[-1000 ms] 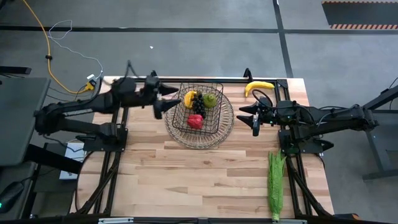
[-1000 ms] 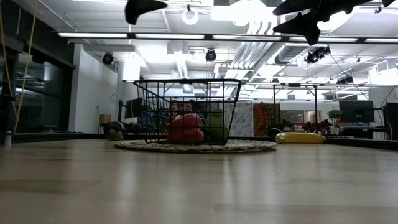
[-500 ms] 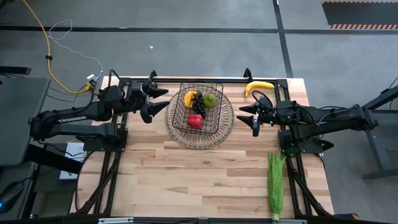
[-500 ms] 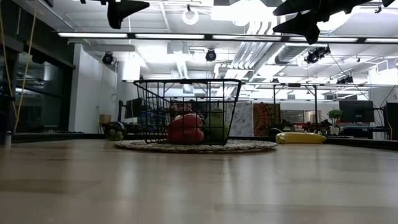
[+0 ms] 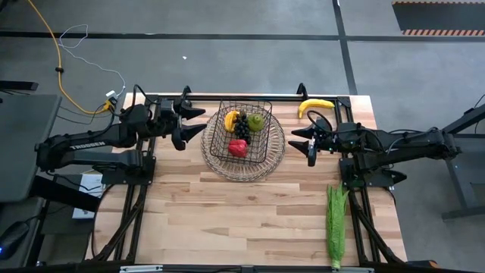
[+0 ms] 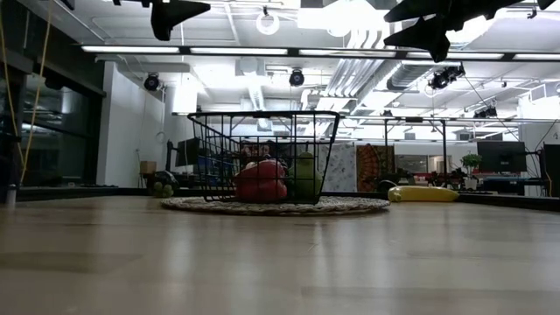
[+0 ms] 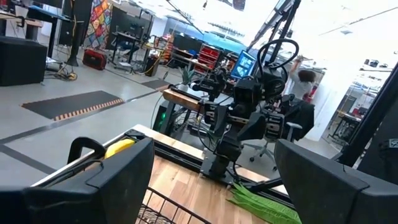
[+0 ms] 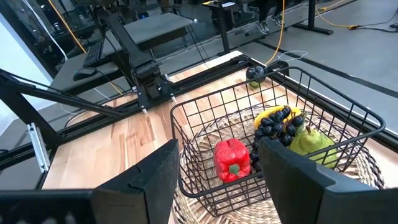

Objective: Build produce basket
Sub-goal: Put the leaf lettuce into the wire basket

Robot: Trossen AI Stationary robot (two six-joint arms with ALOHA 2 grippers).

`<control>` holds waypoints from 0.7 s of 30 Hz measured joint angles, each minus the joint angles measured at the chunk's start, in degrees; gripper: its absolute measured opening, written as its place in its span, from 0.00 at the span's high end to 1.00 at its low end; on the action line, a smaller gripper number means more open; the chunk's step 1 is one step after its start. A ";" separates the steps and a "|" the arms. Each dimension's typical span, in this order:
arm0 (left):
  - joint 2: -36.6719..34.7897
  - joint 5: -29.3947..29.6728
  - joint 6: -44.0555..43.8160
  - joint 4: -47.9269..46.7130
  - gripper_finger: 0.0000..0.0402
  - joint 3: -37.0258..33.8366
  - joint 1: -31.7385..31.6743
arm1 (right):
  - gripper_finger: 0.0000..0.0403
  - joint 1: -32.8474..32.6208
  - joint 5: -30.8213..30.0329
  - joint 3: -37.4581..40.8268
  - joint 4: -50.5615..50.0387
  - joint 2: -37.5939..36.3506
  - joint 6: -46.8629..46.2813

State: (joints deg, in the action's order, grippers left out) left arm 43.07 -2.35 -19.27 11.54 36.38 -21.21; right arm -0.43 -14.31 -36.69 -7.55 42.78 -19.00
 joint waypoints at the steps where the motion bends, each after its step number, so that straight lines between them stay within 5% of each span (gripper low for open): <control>1: 0.00 -0.01 0.33 -0.12 0.21 0.00 0.00 | 0.47 0.01 0.02 0.00 0.00 0.00 0.02; 14: 0.00 -9.39 1.90 -0.58 0.21 0.00 1.25 | 0.47 0.02 0.32 0.00 0.04 0.00 2.97; 21: 0.02 -9.39 3.83 -0.58 0.21 0.00 2.29 | 0.47 0.01 0.25 0.00 0.04 0.00 3.04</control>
State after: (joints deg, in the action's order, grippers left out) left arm 43.09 -11.74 -15.44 10.96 36.38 -18.92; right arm -0.42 -14.06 -36.69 -7.51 42.78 -15.97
